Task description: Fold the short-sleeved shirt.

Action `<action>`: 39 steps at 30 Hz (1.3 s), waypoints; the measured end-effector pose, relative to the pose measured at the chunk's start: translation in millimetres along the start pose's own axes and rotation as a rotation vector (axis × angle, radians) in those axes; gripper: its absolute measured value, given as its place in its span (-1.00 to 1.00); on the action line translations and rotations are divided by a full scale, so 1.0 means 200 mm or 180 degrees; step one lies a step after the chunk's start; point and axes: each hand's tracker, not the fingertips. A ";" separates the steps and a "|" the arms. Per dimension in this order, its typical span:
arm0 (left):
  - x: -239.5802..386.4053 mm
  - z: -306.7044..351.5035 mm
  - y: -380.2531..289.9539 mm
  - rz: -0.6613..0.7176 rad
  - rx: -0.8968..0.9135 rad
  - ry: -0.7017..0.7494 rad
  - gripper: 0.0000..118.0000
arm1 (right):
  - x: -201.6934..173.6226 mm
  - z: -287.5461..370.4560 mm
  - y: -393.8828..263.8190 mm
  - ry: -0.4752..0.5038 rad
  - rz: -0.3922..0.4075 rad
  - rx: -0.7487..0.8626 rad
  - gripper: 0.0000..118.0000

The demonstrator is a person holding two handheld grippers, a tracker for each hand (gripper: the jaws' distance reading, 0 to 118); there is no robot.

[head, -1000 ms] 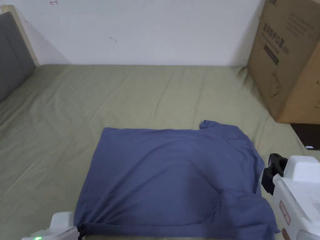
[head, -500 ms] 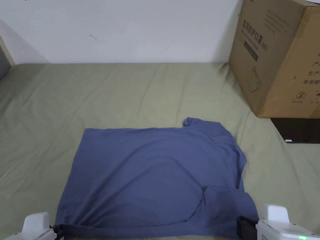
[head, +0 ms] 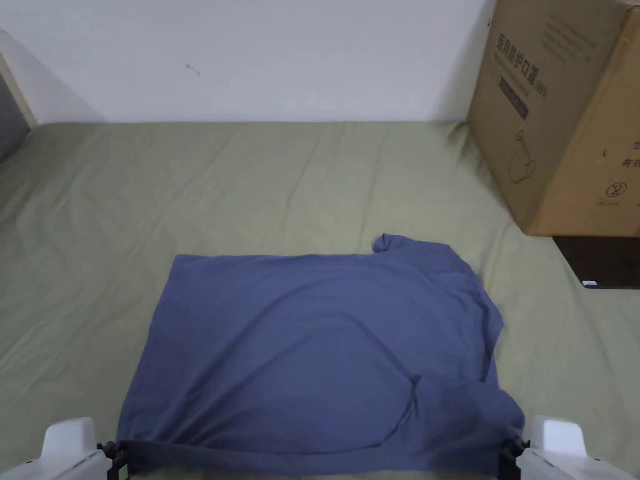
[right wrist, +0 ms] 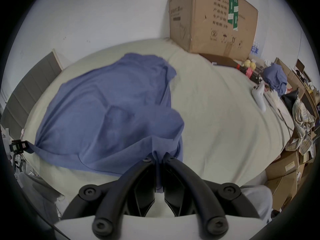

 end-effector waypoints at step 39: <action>0.25 -0.53 0.82 -0.0257 0.0160 0.0100 0.81 | -0.19 -0.46 0.81 -0.0181 -0.0087 0.0355 0.66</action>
